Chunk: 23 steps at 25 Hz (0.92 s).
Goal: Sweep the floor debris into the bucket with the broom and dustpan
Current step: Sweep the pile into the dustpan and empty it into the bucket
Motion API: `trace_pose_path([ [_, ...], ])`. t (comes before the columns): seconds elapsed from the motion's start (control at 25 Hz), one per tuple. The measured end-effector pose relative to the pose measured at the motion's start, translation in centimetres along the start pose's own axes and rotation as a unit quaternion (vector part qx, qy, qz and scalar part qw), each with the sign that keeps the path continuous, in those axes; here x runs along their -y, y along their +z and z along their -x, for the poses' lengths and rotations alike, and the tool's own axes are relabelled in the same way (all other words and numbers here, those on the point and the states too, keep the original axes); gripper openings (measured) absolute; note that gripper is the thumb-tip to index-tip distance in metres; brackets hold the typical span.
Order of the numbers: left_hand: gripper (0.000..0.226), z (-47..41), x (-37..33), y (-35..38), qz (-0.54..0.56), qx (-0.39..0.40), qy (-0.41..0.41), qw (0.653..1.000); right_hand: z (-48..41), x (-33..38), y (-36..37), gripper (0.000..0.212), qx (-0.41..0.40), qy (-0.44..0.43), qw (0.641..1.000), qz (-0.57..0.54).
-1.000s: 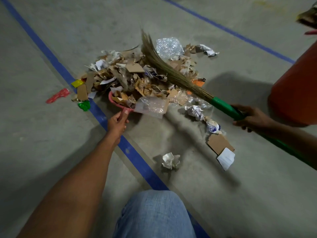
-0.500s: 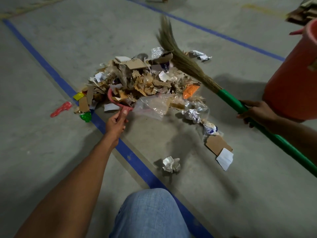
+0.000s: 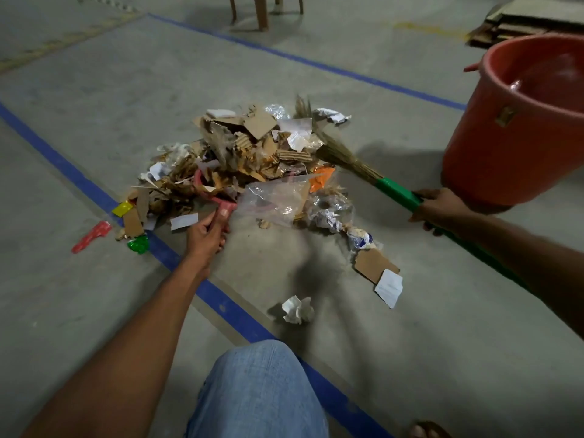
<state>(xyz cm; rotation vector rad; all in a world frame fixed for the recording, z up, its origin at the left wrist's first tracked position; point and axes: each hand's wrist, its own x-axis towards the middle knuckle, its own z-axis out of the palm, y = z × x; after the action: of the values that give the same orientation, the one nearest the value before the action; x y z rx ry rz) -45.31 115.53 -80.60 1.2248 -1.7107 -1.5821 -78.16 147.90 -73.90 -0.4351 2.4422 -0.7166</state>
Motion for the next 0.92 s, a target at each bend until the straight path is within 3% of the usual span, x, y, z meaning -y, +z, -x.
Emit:
trace_pose_path([
  [0.4, 0.043, 0.8, -2.5, 4.8, 0.015, 0.06, 0.003, 0.998, 2.5, -0.9, -1.5, 0.062, -0.004, 0.023, 1.0, -0.015],
  [0.76, 0.025, -0.6, -13.7, 11.7, 0.037, 0.139, 0.041, 0.989, 2.9, -1.5, -2.2, 0.056, 0.0, 0.072, 0.996, -0.057],
  [0.92, 0.038, -0.8, -17.9, 16.6, 0.048, 0.169, 0.073, 0.982, 3.1, -1.1, -3.9, 0.047, -0.001, 0.063, 0.998, -0.024],
])
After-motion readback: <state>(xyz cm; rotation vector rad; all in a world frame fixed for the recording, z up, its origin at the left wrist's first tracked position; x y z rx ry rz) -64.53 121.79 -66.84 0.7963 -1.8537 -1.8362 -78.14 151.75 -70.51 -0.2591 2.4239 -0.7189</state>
